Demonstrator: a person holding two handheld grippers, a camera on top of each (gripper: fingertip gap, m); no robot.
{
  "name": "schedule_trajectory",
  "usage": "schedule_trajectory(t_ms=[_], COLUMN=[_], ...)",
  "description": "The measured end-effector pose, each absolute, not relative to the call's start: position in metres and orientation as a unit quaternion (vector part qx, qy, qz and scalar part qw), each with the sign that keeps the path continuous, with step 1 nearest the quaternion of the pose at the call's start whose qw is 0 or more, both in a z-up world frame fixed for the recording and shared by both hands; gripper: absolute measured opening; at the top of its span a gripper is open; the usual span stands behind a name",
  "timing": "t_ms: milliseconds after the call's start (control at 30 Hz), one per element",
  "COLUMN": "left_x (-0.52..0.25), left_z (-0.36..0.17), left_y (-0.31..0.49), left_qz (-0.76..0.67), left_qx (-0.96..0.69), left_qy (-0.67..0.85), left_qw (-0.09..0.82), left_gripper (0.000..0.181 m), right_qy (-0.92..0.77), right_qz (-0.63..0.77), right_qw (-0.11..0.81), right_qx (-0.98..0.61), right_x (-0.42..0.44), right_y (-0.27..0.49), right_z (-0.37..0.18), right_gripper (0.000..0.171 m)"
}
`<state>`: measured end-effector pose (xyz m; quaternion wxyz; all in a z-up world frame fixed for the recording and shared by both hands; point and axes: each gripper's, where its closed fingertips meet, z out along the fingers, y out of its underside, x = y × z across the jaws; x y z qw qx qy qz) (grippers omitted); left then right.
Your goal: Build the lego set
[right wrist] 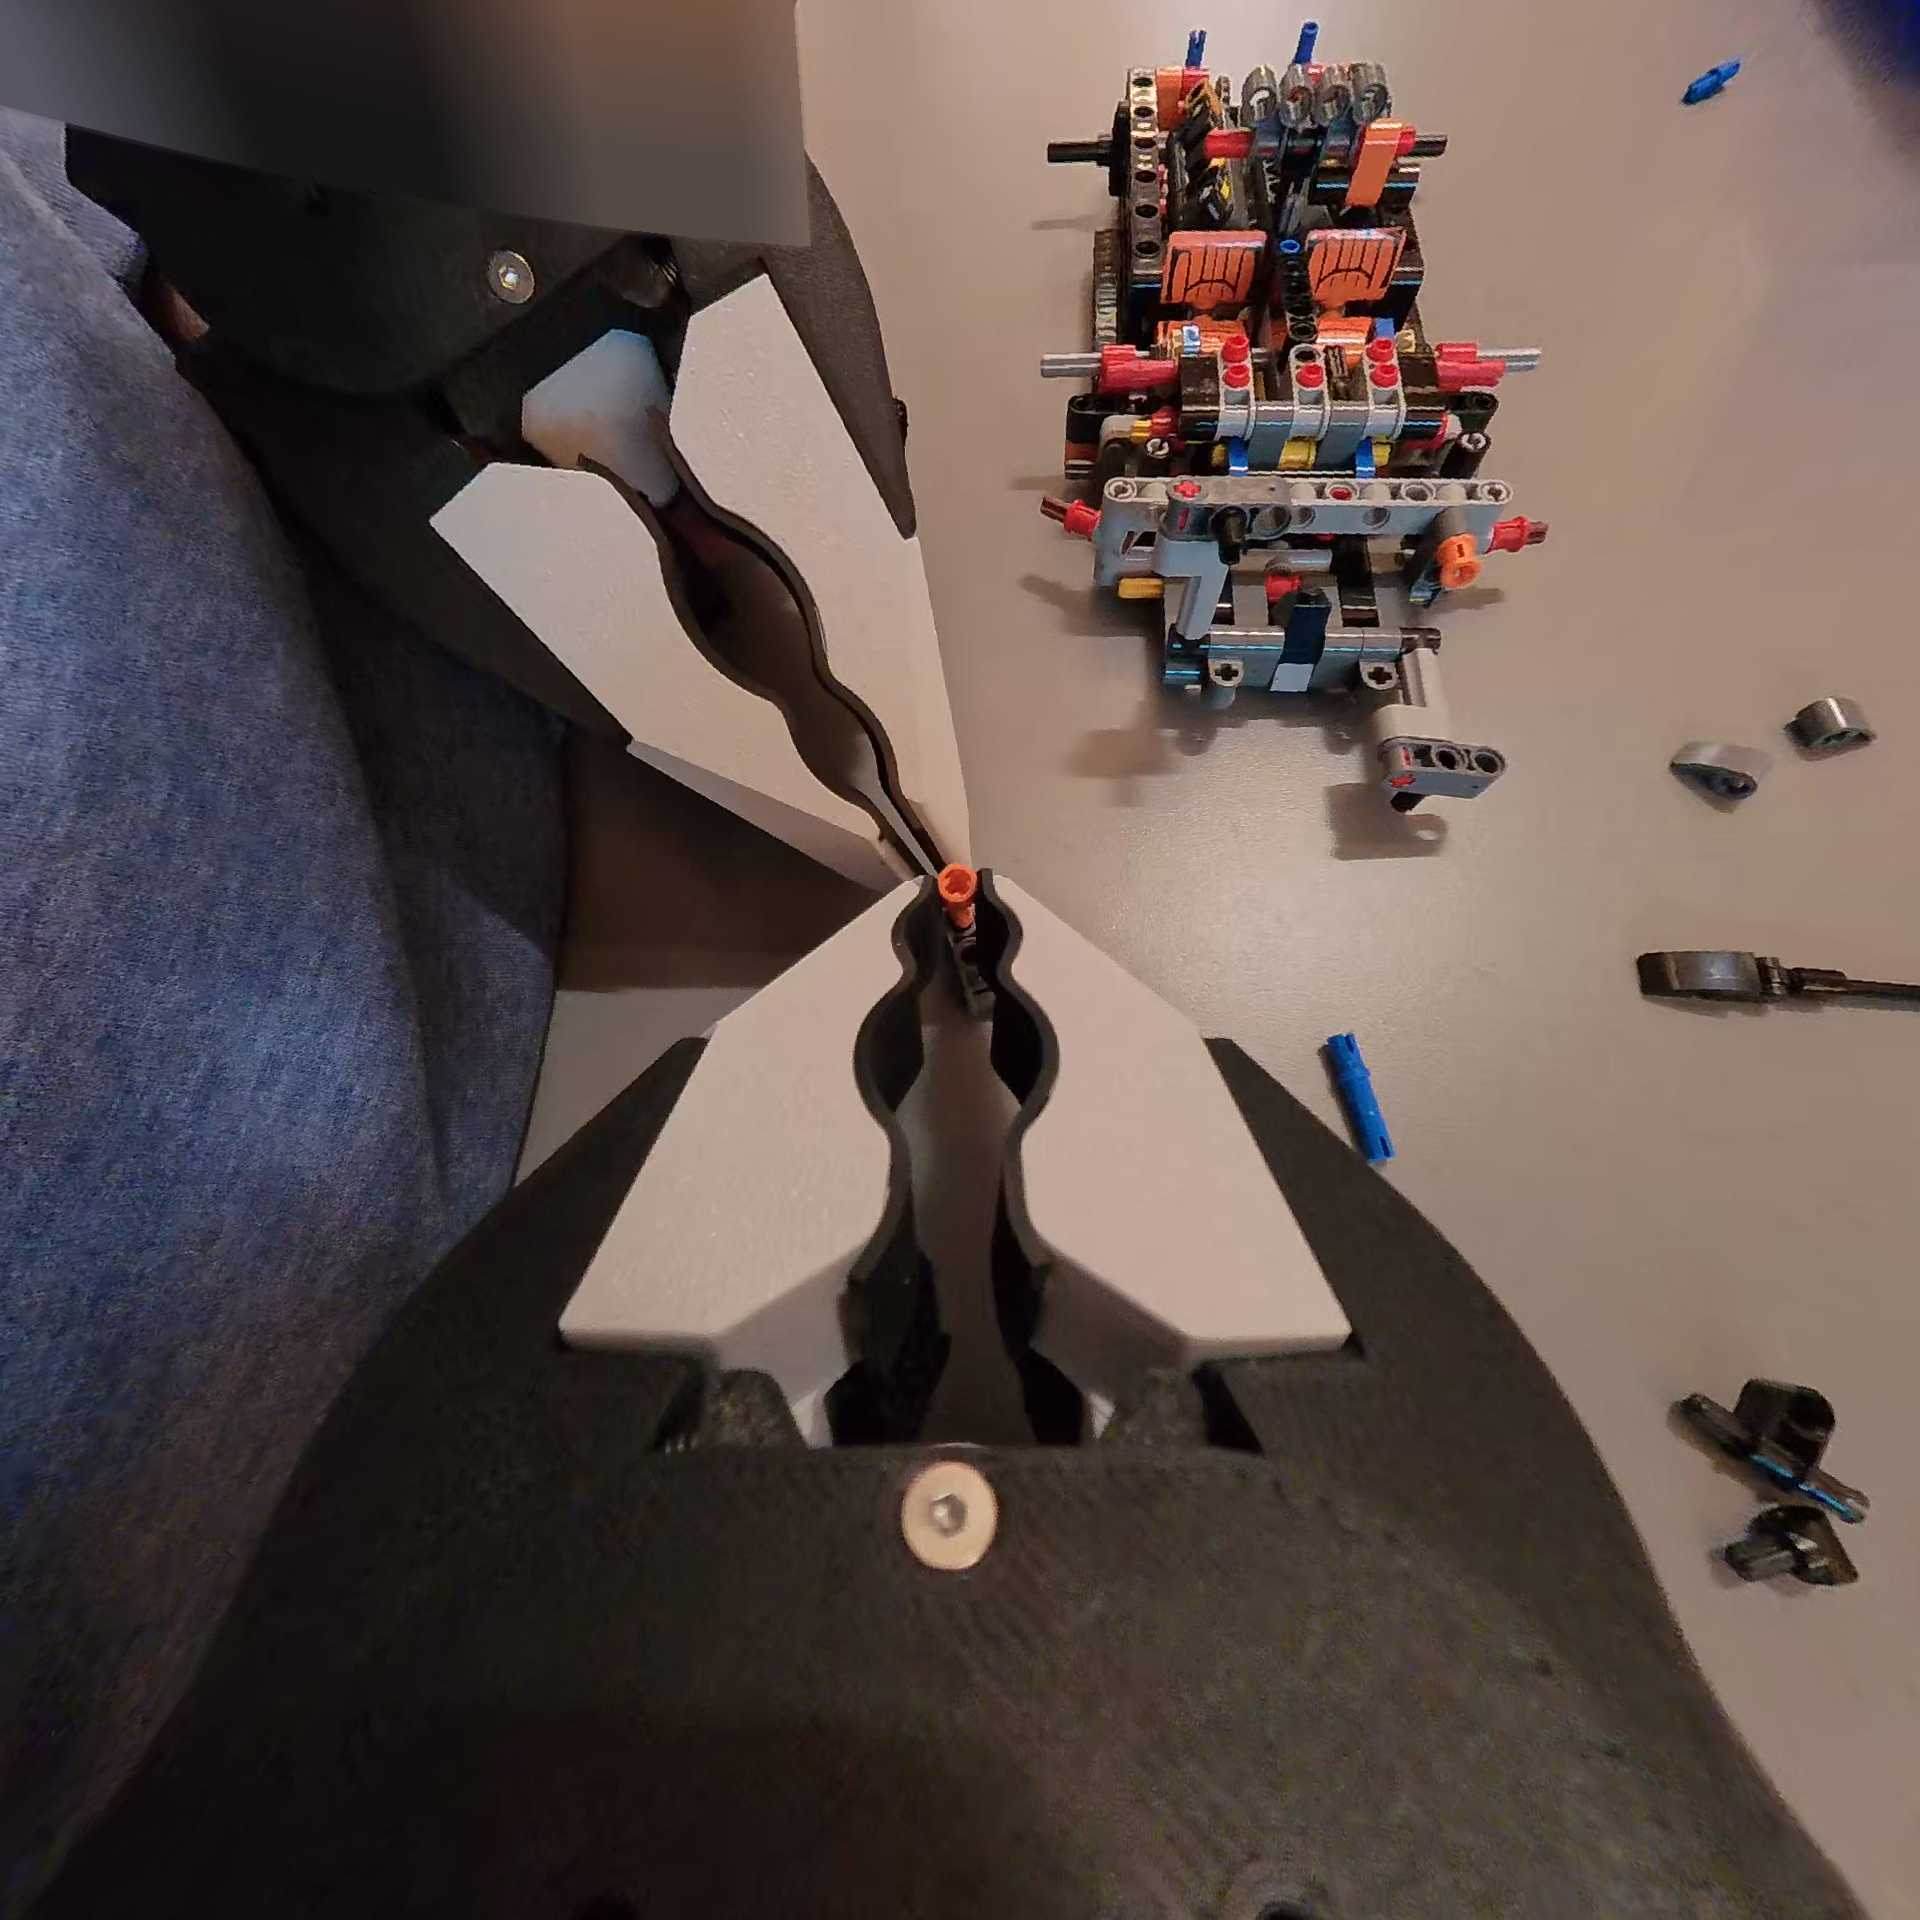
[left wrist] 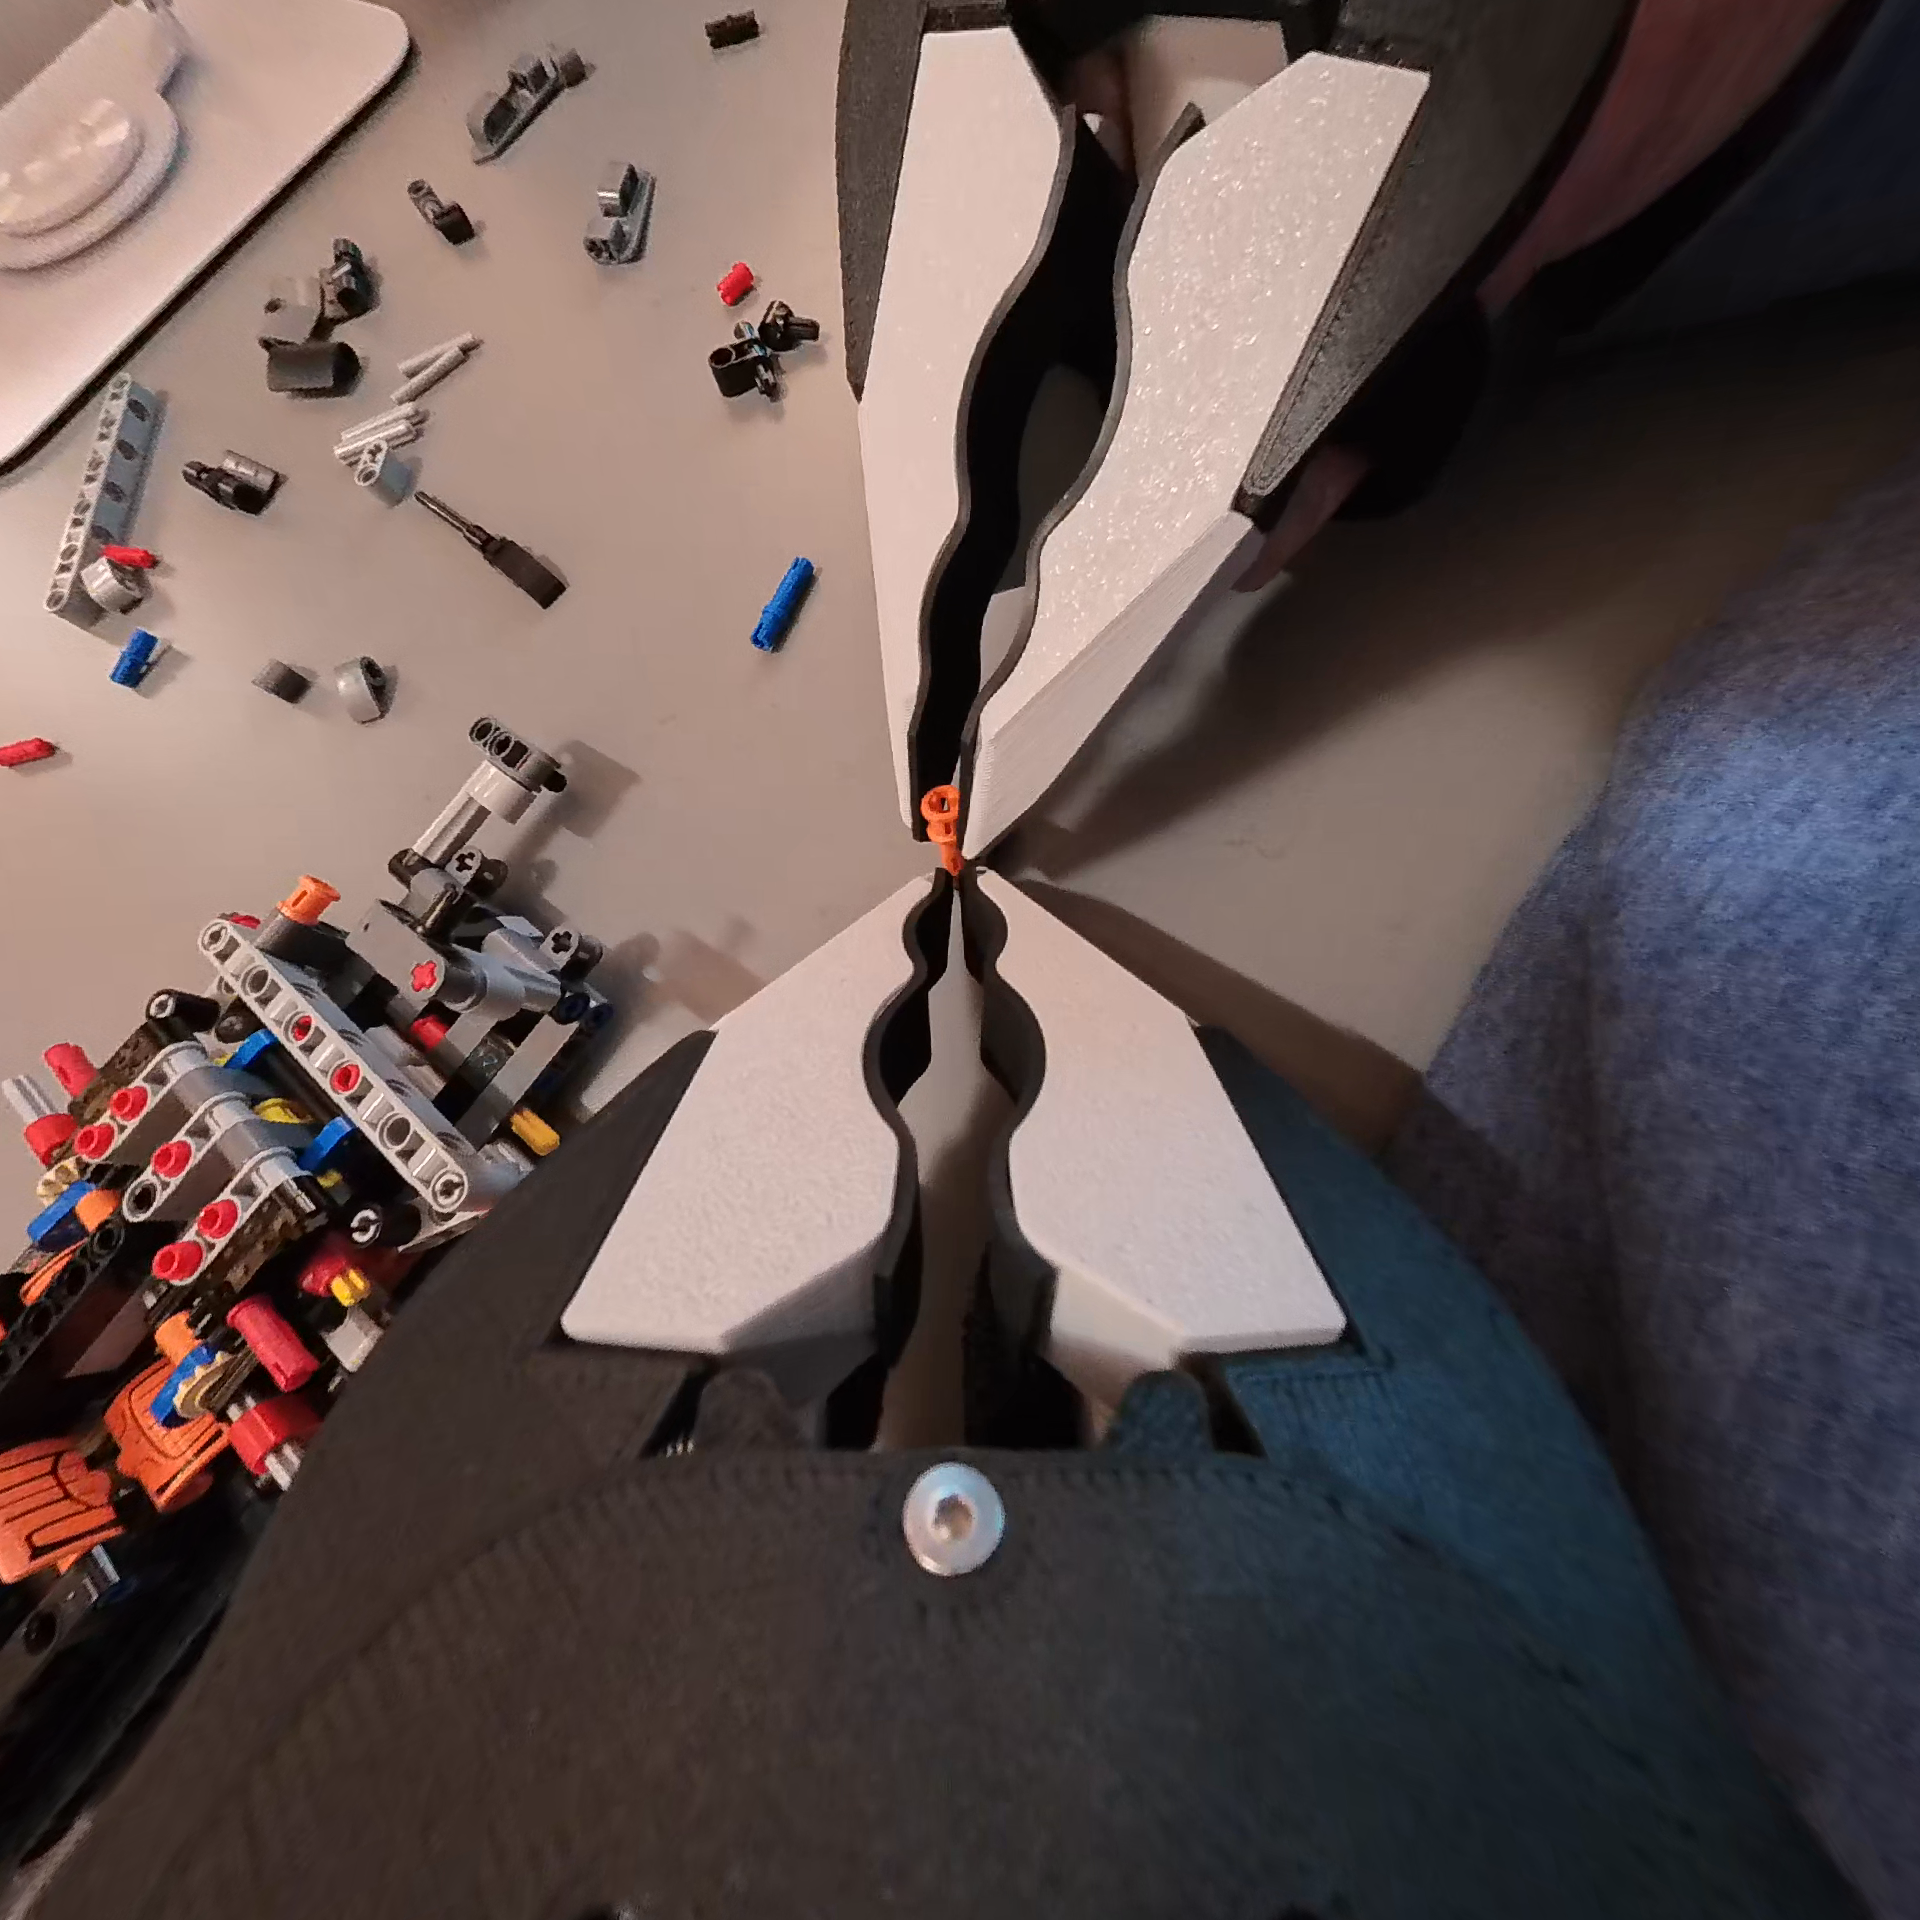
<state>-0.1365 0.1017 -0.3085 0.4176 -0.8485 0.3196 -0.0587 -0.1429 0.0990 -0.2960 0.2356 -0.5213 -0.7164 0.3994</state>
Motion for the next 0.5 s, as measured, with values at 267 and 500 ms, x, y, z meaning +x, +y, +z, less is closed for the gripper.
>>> schedule_trajectory(t_ms=[267,500], left_x=[-0.1354,-0.1339], left_z=[-0.3099,-0.3089], left_y=[0.1004,0.1016], left_qz=[-0.062,-0.057], left_qx=[-0.850,-0.846], left_qy=[0.323,0.327], left_qw=[0.413,0.417], left_gripper=[0.002,0.001], right_qy=[-0.715,-0.719], right_qz=[0.400,0.396], right_qw=[0.239,0.236], right_qx=[-0.521,-0.520], right_x=[-0.1414,-0.1401], right_y=[0.1001,0.0995], right_z=[-0.2952,-0.2968], right_gripper=[0.004,0.003])
